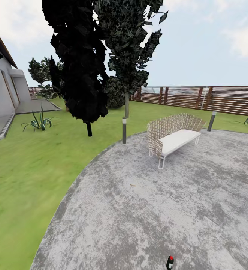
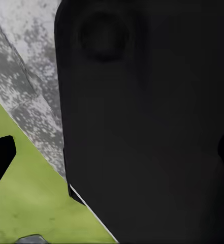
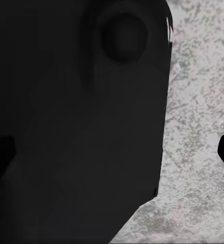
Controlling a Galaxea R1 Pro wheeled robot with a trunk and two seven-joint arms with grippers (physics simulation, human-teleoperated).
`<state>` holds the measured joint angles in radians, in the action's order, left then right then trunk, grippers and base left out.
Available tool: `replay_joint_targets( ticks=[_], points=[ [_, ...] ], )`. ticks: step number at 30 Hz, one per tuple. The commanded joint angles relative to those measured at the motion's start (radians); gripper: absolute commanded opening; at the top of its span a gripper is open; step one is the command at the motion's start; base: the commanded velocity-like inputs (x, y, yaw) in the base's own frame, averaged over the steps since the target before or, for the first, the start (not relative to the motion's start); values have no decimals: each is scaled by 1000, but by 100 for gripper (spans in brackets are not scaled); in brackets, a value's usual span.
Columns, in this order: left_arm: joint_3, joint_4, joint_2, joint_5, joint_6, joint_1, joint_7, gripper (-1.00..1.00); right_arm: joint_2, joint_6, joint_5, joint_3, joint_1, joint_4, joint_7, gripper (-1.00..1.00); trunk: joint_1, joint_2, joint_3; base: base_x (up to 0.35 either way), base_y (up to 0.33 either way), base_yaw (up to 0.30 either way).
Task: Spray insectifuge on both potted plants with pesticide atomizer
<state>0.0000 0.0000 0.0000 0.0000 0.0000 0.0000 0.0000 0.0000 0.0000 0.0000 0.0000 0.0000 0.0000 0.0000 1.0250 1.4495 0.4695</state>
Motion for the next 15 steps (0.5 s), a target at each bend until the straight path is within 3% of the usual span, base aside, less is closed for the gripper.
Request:
replay_joint_targets(
  ticks=[1,6,15],
  points=[
    [-6,-6,-6,-3,-6,-2,-6,100,6,-6,2,-1,-6,-6,-3,100,0,1,1,0,0,0],
    [0,-14,-7,-3,-15,0,-10,100,34,-23,0,-1,-32,-34,-3,100,0,1,1,0,0,0],
    [2,-11,-5,-4,-14,0,-9,100,34,-74,-2,-5,-38,-41,-3,100,0,1,1,0,0,0]
  ],
)
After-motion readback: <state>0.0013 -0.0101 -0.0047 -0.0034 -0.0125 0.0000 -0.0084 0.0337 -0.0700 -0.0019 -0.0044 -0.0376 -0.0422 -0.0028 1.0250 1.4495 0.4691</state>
